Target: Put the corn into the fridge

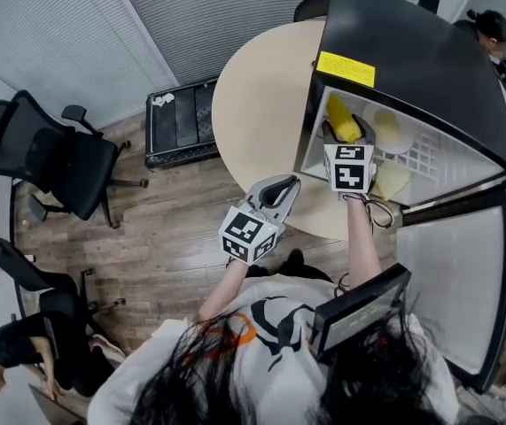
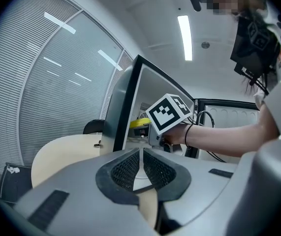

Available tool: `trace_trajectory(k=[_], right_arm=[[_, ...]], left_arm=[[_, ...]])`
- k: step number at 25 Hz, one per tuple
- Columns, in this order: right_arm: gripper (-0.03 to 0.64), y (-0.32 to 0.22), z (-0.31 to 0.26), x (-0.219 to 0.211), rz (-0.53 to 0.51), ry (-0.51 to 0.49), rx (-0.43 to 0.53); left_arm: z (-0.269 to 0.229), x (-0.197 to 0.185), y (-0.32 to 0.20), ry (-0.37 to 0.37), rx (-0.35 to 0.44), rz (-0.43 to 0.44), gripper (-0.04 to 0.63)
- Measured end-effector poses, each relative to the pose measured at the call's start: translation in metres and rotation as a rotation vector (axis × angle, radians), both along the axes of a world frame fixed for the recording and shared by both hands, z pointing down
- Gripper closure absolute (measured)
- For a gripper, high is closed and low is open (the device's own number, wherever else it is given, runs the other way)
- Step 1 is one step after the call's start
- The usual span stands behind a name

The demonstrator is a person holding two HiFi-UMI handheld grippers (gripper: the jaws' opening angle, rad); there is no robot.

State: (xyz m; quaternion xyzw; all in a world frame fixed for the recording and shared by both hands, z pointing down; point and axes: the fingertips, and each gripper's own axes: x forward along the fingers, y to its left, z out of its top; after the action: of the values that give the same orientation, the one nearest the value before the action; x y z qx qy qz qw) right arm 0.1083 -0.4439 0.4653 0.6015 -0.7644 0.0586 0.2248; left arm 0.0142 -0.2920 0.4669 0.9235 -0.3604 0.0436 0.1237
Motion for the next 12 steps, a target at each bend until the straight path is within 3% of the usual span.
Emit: trace_trajectory(k=[5,12], right_arm=[[0.345,0.0029,0.0060,0.0013,-0.005,-0.003,-0.021],[0.339,0.0061,0.0063,0.0044,0.016,-0.149,-0.034]], left_arm=[[0.0036,-0.0020,-0.0010,-0.005,-0.003,-0.005,0.577],[0.0050,-0.0033,-0.0031,-0.006,-0.007,0.000,0.577]])
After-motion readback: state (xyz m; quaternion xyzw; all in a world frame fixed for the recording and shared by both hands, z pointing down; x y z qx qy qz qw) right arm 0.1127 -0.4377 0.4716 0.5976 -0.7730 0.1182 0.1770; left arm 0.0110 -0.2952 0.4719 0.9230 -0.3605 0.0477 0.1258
